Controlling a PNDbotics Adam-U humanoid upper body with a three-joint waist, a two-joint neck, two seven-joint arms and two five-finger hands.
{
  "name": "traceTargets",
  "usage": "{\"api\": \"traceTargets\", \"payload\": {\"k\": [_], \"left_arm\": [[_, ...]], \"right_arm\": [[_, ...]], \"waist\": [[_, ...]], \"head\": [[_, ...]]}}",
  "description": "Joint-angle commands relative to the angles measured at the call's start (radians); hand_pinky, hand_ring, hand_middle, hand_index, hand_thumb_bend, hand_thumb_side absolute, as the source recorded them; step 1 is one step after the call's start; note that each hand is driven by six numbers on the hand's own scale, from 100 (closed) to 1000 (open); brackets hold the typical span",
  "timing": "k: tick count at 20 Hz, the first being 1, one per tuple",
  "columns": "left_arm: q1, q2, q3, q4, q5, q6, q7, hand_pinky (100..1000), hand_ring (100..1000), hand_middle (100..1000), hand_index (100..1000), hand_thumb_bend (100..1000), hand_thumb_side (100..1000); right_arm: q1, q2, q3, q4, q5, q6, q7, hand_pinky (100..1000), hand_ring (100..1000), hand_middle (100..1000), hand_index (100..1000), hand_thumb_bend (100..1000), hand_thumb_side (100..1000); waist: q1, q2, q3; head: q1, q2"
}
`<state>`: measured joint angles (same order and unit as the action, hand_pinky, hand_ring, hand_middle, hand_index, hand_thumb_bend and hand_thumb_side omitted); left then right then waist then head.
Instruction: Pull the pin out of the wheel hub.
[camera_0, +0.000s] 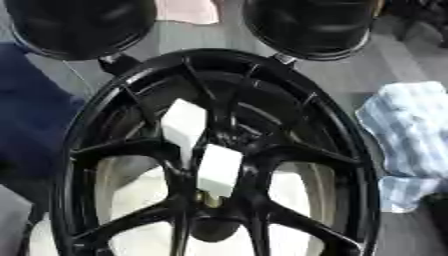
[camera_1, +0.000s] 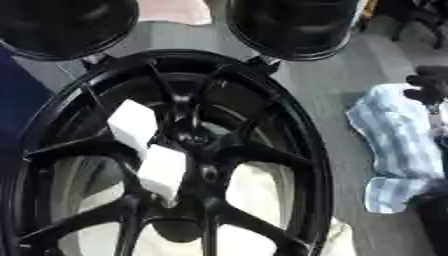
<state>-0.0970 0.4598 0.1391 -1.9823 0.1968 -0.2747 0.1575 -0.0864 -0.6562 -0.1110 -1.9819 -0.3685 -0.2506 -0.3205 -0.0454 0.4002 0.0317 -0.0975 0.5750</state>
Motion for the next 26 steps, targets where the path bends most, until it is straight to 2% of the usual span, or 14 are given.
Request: {"api": "traceTargets", "payload": {"k": [1, 6, 10, 12, 14, 18, 23, 26], "left_arm": [[0.000, 0.038, -0.003, -0.018, -0.003, -0.002, -0.007, 885, 807, 669, 770, 132, 703], [0.004, 0.046, -0.011, -0.018, 0.020, -0.003, -0.019, 884, 808, 672, 771, 135, 697], [0.009, 0.041, -0.011, -0.018, 0.037, -0.002, -0.028, 884, 808, 673, 771, 137, 694], [0.009, 0.043, -0.011, -0.018, 0.044, -0.002, -0.032, 884, 808, 673, 771, 138, 691], [0.011, 0.046, -0.010, -0.018, 0.052, -0.002, -0.034, 884, 808, 673, 771, 139, 690], [0.011, 0.061, -0.013, -0.018, 0.067, 0.000, -0.041, 883, 809, 673, 772, 139, 686], [0.013, 0.098, -0.016, -0.018, 0.066, -0.007, -0.052, 881, 809, 672, 773, 135, 678], [0.012, 0.131, -0.019, -0.018, 0.049, -0.018, -0.054, 880, 809, 673, 776, 133, 666]], "right_arm": [[0.003, -0.020, -0.009, -0.018, -0.004, 0.007, 0.002, 752, 763, 705, 595, 283, 437], [0.014, -0.017, -0.003, -0.018, -0.013, 0.024, 0.007, 752, 763, 706, 595, 289, 433], [0.006, -0.016, 0.004, -0.018, -0.024, 0.037, 0.015, 753, 764, 707, 596, 287, 431], [0.003, -0.020, 0.007, -0.018, -0.029, 0.040, 0.018, 753, 764, 707, 596, 286, 430], [-0.003, -0.029, 0.009, -0.018, -0.036, 0.040, 0.023, 753, 764, 707, 597, 283, 429], [-0.005, -0.042, 0.008, -0.018, -0.049, 0.040, 0.028, 754, 764, 708, 598, 280, 428], [-0.003, -0.044, 0.007, -0.018, -0.055, 0.043, 0.030, 755, 764, 708, 598, 279, 429], [0.000, -0.044, 0.008, -0.018, -0.053, 0.044, 0.032, 755, 764, 707, 597, 281, 428]], "waist": [[0.007, -0.028, 0.000], [0.031, -0.063, -0.016], [0.047, -0.080, -0.017], [0.052, -0.088, -0.017], [0.055, -0.097, -0.019], [0.065, -0.113, -0.026], [0.072, -0.117, -0.030], [0.073, -0.117, -0.030]], "head": [[-0.007, 0.040], [-0.038, 0.121], [-0.081, 0.174], [-0.102, 0.190], [-0.108, 0.194], [-0.091, 0.192], [-0.073, 0.149], [-0.073, 0.135]]}}
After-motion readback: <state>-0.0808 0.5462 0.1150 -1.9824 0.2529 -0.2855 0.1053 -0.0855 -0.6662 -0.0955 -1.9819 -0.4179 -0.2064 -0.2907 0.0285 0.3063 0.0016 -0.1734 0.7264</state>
